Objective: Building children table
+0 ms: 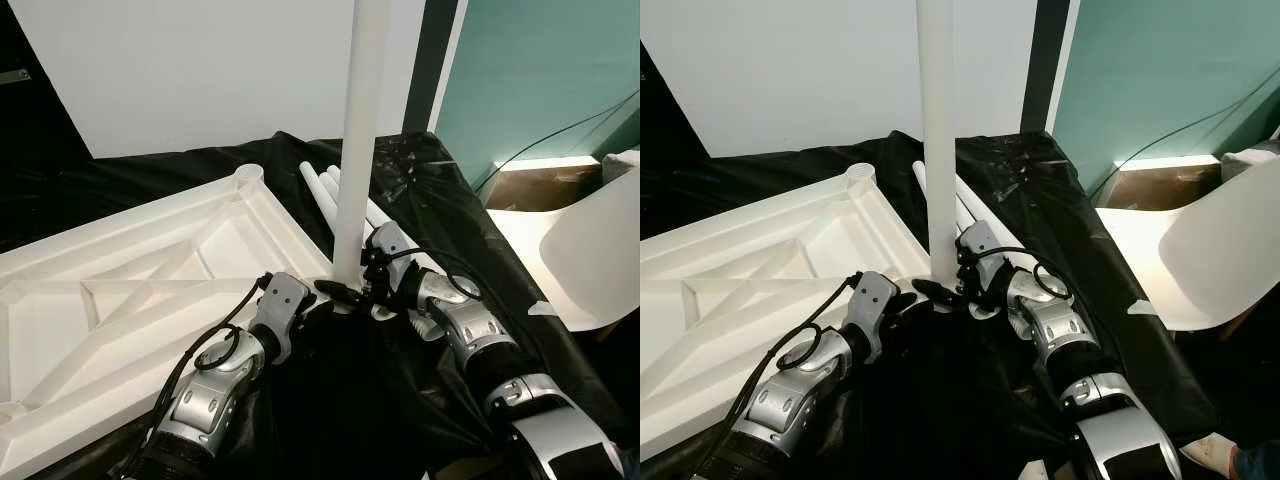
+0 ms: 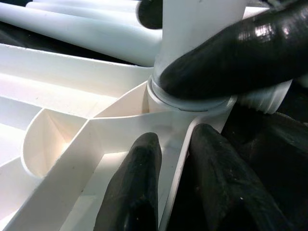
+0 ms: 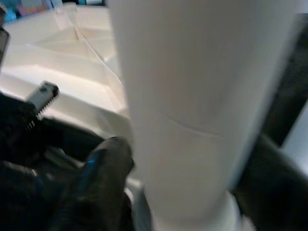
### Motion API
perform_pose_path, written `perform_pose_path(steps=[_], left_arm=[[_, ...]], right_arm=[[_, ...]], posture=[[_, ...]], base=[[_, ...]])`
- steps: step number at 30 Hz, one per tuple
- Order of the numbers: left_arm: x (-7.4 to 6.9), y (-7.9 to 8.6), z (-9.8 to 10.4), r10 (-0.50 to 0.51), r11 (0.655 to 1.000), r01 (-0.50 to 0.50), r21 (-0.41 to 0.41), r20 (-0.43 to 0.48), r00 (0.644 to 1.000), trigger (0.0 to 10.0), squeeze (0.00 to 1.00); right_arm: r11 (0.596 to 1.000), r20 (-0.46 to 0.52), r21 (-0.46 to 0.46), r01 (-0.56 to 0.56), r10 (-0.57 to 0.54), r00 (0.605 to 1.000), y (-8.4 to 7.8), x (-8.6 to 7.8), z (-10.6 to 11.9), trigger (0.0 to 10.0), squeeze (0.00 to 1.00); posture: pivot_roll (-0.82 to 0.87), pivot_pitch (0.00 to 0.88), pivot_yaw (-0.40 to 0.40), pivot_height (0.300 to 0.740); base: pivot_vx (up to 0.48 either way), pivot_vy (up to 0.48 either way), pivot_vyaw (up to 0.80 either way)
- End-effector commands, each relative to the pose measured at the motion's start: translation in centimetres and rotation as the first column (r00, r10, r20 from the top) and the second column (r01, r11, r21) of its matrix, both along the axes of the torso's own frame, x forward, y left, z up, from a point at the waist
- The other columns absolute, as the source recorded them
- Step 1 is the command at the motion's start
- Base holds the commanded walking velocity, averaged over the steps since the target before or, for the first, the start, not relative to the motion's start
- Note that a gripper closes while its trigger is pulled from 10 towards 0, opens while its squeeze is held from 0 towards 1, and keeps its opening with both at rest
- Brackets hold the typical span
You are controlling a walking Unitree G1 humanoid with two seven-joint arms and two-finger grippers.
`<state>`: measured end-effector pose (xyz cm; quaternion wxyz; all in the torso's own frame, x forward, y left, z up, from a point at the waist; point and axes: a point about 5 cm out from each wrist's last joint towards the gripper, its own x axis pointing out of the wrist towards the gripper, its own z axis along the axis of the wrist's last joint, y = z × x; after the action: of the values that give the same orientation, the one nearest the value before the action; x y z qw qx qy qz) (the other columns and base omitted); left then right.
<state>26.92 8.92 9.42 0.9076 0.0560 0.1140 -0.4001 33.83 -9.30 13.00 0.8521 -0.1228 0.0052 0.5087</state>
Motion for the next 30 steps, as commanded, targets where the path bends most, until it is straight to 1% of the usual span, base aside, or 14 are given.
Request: perform_pose_path(steps=[1, 2, 3, 11, 14, 15, 16, 17, 19, 20, 21, 27, 28, 30], left_arm=[[-1.8, -0.4, -2.8, -0.112, 0.993, 0.115, 0.008, -0.158, 0.981, 10.0, 0.0], [-1.8, -0.4, -2.8, -0.112, 0.993, 0.115, 0.008, -0.158, 0.981, 10.0, 0.0], [-1.8, -0.4, -2.8, -0.111, 0.993, 0.114, 0.008, -0.159, 0.981, 10.0, 0.0], [-2.0, -0.2, -2.8, -0.106, 0.994, 0.109, 0.012, -0.159, 0.982, 10.0, 0.0], [-2.2, -0.3, -2.9, -0.096, 0.995, 0.097, -0.003, -0.166, 0.982, 10.0, 0.0], [-2.2, -0.3, -2.9, -0.096, 0.995, 0.097, -0.003, -0.166, 0.982, 10.0, 0.0], [-2.2, -0.4, -2.9, -0.093, 0.996, 0.094, -0.006, -0.167, 0.981, 10.0, 0.0], [-2.2, -0.4, -2.9, -0.093, 0.996, 0.094, -0.006, -0.167, 0.981, 10.0, 0.0], [-2.3, -0.4, -3.0, -0.09, 0.996, 0.09, -0.008, -0.169, 0.981, 10.0, 0.0], [-2.3, -0.4, -3.0, -0.09, 0.996, 0.09, -0.008, -0.169, 0.981, 10.0, 0.0], [-2.4, -0.4, -3.0, -0.092, 0.996, 0.093, -0.004, -0.172, 0.981, 10.0, 0.0], [-2.4, -0.3, -3.0, -0.097, 0.995, 0.099, 0.002, -0.171, 0.98, 10.0, 0.0], [-2.2, -0.3, -2.9, -0.101, 0.995, 0.103, 0.004, -0.167, 0.981, 10.0, 0.0], [-2.2, -0.3, -2.9, -0.101, 0.995, 0.103, 0.004, -0.167, 0.981, 10.0, 0.0]], right_arm=[[0.999, -0.013, -0.027, -0.04, 0.039, 0.999, 0.0, 0.0, -0.2, 4.4, 0.0], [0.999, -0.013, -0.027, -0.04, 0.039, 0.999, 0.0, 0.0, -0.2, 4.4, 0.0], [0.998, -0.004, -0.022, -0.066, 0.066, 0.998, -0.1, 0.0, 0.1, 0.0, 0.0], [0.995, -0.05, -0.039, -0.095, 0.093, 0.994, 0.1, -0.2, -0.3, 0.0, 0.0], [0.978, -0.014, 0.13, 0.161, -0.161, 0.987, 2.0, -1.2, -1.3, 0.0, 0.0], [0.978, -0.014, 0.13, 0.161, -0.161, 0.987, 2.0, -1.2, -1.3, 0.0, 0.0], [0.922, 0.005, 0.27, 0.279, -0.291, 0.957, 2.0, -1.3, -0.6, 0.0, 0.0], [0.922, 0.005, 0.27, 0.279, -0.291, 0.957, 2.0, -1.3, -0.6, 0.0, 0.0], [0.833, 0.025, 0.413, 0.368, -0.414, 0.91, 2.0, -1.9, 0.3, 0.0, 0.0], [0.833, 0.025, 0.413, 0.368, -0.414, 0.91, 2.0, -1.9, 0.3, 0.0, 0.0], [0.802, 0.046, 0.444, 0.399, -0.465, 0.884, 2.2, -2.0, 0.6, 0.0, 0.0], [0.782, 0.045, 0.446, 0.434, -0.504, 0.862, 2.0, -1.6, 0.7, 0.0, 0.0], [0.808, 0.038, 0.411, 0.422, -0.478, 0.877, 2.5, -1.5, 0.3, 2.9, 0.0], [0.808, 0.038, 0.411, 0.422, -0.478, 0.877, 2.5, -1.5, 0.3, 2.9, 0.0]], posture=[[0.15, 0.0, -0.012, 0.74], [0.15, 0.0, -0.012, 0.74], [0.16, 0.0, -0.01, 0.74], [0.17, 0.0, -0.019, 0.74], [0.17, 0.0, -0.027, 0.74], [0.17, 0.0, -0.027, 0.74], [0.18, 0.0, -0.029, 0.74], [0.18, 0.0, -0.029, 0.74], [0.18, 0.0, -0.022, 0.74], [0.18, 0.0, -0.022, 0.74], [0.18, 0.0, -0.02, 0.74], [0.17, 0.0, -0.015, 0.74], [0.17, 0.0, -0.015, 0.74], [0.17, 0.0, -0.015, 0.74]], base=[[0.0, 0.0, 0.0], [0.0, 0.0, 0.0], [0.0, 0.0, 0.0], [0.0, 0.0, 0.0], [0.0, 0.0, 0.0], [0.0, 0.0, 0.0], [0.0, 0.0, 0.0], [0.0, 0.0, 0.0], [0.0, 0.0, 0.0], [0.0, 0.0, 0.0], [0.0, 0.0, 0.0], [0.0, 0.0, 0.0], [0.0, 0.0, 0.0], [0.0, 0.0, 0.0]])
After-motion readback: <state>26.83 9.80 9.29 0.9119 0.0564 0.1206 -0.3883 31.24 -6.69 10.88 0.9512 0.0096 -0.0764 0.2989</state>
